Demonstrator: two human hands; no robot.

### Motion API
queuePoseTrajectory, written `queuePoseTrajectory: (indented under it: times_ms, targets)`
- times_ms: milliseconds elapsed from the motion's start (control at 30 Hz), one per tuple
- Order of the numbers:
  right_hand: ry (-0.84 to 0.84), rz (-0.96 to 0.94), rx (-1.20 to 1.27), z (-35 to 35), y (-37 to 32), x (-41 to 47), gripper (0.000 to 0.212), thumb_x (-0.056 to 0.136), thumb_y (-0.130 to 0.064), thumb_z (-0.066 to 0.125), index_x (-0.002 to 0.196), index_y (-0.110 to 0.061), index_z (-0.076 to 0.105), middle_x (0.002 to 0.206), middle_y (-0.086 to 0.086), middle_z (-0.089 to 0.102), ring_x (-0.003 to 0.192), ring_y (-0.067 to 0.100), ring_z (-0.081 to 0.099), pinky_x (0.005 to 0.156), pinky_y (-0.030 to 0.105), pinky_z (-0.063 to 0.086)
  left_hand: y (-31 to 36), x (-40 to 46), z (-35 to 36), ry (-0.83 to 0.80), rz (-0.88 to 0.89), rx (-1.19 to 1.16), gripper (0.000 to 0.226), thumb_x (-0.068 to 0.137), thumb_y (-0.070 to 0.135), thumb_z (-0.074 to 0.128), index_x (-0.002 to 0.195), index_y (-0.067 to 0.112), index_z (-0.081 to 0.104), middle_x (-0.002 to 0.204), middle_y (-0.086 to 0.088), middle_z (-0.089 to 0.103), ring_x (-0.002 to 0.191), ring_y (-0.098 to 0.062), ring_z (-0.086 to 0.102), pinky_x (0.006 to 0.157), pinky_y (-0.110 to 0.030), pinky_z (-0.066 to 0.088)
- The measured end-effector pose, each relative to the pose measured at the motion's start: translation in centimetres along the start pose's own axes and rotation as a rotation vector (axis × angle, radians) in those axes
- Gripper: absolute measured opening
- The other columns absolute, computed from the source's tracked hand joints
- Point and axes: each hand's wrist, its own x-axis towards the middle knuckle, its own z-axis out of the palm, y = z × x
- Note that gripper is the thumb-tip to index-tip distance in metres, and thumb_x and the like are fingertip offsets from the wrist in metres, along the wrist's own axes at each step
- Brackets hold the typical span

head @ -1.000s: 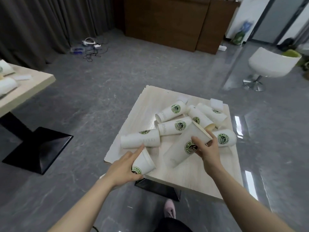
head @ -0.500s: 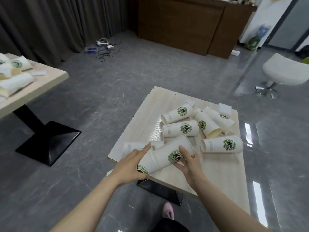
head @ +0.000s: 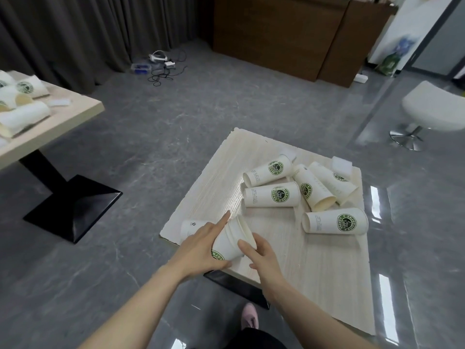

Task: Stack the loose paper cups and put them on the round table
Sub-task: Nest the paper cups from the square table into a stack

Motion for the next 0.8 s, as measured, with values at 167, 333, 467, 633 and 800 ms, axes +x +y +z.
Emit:
queuePoseTrajectory:
  times_ms: [167, 333, 467, 633, 800]
  targets:
    - [-0.091, 0.059, -0.046, -1.1, 0.4, 0.5, 0.087, 0.066, -0.049, 0.079, 0.138, -0.030, 0.034, 0.124, -0.020, 0.055, 0.116, 0.000, 0.051, 0.097, 0.024, 0.036, -0.5, 0.4, -0.4, -0.007, 0.002, 0.012, 0.109, 0.071, 0.051, 0.070, 0.138, 0.064, -0.015, 0.124, 0.013, 0.044, 0.109, -0.010, 0.048, 0.090, -0.035, 0.047]
    - [-0.222, 0.101, -0.200, -2.3, 1.0, 1.5, 0.100, 0.078, -0.015, 0.077, 0.150, -0.035, 0.010, 0.145, -0.006, 0.042, 0.137, 0.010, 0.032, 0.102, 0.028, 0.029, -1.7, 0.4, -1.3, 0.018, -0.057, 0.003, 0.108, 0.070, 0.052, 0.070, 0.134, 0.069, -0.015, 0.116, 0.014, 0.043, 0.098, -0.010, 0.052, 0.086, -0.032, 0.048]
    - [-0.195, 0.039, -0.262, -1.6, 1.2, 2.9, 0.093, 0.084, 0.010, 0.058, 0.149, -0.040, 0.015, 0.137, -0.004, 0.050, 0.133, 0.007, 0.038, 0.076, 0.004, 0.041, -2.6, 0.4, -1.9, 0.032, -0.095, 0.033, 0.109, 0.067, 0.055, 0.069, 0.132, 0.070, -0.017, 0.118, 0.016, 0.042, 0.106, -0.007, 0.049, 0.085, -0.027, 0.045]
    - [-0.105, -0.072, -0.247, 0.3, 0.8, 4.6, 0.081, 0.081, 0.020, 0.048, 0.146, -0.027, 0.034, 0.146, -0.001, 0.044, 0.135, 0.012, 0.038, 0.111, 0.031, 0.036, -3.8, -0.2, -2.4, 0.045, -0.135, 0.079, 0.111, 0.064, 0.061, 0.068, 0.133, 0.068, -0.019, 0.116, 0.016, 0.042, 0.100, -0.007, 0.051, 0.080, -0.025, 0.046]
    - [0.019, -0.086, -0.179, 1.3, 0.4, 5.7, 0.069, 0.079, 0.028, 0.039, 0.135, -0.010, 0.051, 0.112, 0.010, 0.065, 0.097, 0.017, 0.059, 0.083, 0.022, 0.046, -4.6, -0.8, -3.2, 0.062, -0.156, 0.107, 0.111, 0.067, 0.058, 0.068, 0.135, 0.066, -0.019, 0.116, 0.015, 0.040, 0.096, -0.006, 0.049, 0.071, -0.022, 0.041]
